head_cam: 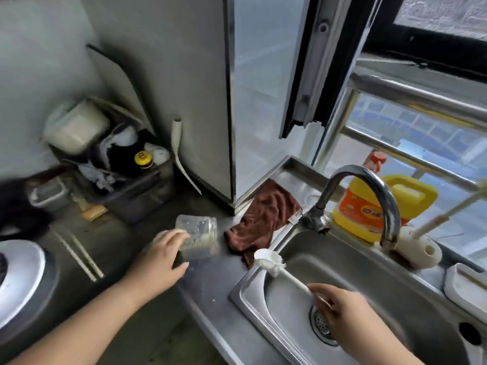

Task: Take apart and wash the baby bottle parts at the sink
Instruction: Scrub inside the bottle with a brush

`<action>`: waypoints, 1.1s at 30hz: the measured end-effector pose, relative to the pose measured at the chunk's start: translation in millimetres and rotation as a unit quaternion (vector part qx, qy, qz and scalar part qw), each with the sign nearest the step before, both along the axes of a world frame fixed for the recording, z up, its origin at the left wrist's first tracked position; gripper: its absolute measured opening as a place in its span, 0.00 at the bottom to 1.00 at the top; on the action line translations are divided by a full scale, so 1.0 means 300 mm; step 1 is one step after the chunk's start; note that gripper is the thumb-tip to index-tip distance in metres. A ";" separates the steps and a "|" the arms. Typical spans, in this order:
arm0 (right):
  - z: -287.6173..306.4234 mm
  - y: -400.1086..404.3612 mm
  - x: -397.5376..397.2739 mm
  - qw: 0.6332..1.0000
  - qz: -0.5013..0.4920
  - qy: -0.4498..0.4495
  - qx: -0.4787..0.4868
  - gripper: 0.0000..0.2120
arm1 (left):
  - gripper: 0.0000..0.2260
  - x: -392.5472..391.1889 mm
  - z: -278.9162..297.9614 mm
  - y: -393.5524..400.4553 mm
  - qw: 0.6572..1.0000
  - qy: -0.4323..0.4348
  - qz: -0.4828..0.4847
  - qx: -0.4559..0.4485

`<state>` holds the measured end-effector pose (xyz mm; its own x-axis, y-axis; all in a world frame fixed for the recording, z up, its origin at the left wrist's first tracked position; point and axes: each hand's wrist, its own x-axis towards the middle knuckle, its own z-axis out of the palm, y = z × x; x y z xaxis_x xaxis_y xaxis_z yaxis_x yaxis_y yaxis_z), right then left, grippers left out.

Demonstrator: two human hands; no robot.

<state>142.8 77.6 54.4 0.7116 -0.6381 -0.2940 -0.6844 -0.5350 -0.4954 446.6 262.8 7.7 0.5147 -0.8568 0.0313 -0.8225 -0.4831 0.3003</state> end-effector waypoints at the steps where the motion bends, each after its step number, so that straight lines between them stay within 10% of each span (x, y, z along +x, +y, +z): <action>1: -0.008 0.009 0.023 1.000 0.011 0.008 -0.003 0.09 | 0.31 0.023 0.014 -0.012 1.000 -0.010 -0.001 0.020; 13: 0.034 0.050 0.093 0.997 -0.058 0.042 -0.010 0.12 | 0.49 0.192 -0.036 -0.304 0.949 -0.042 -0.084 0.302; 21: 0.031 0.077 0.032 0.993 -0.119 0.002 0.006 0.15 | 0.40 0.168 -0.050 -0.298 0.987 0.072 -0.113 0.093; 33: 0.223 0.005 -0.227 0.976 -0.019 0.127 -0.177 0.15 | 0.38 -0.381 0.102 -0.516 0.907 0.180 -0.380 -0.030</action>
<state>74.8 79.0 121.4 0.6180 -0.7564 -0.2141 -0.7839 -0.6136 -0.0949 332.4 108.2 38.2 -0.2384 -0.9704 0.0379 -0.7545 0.2097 0.6219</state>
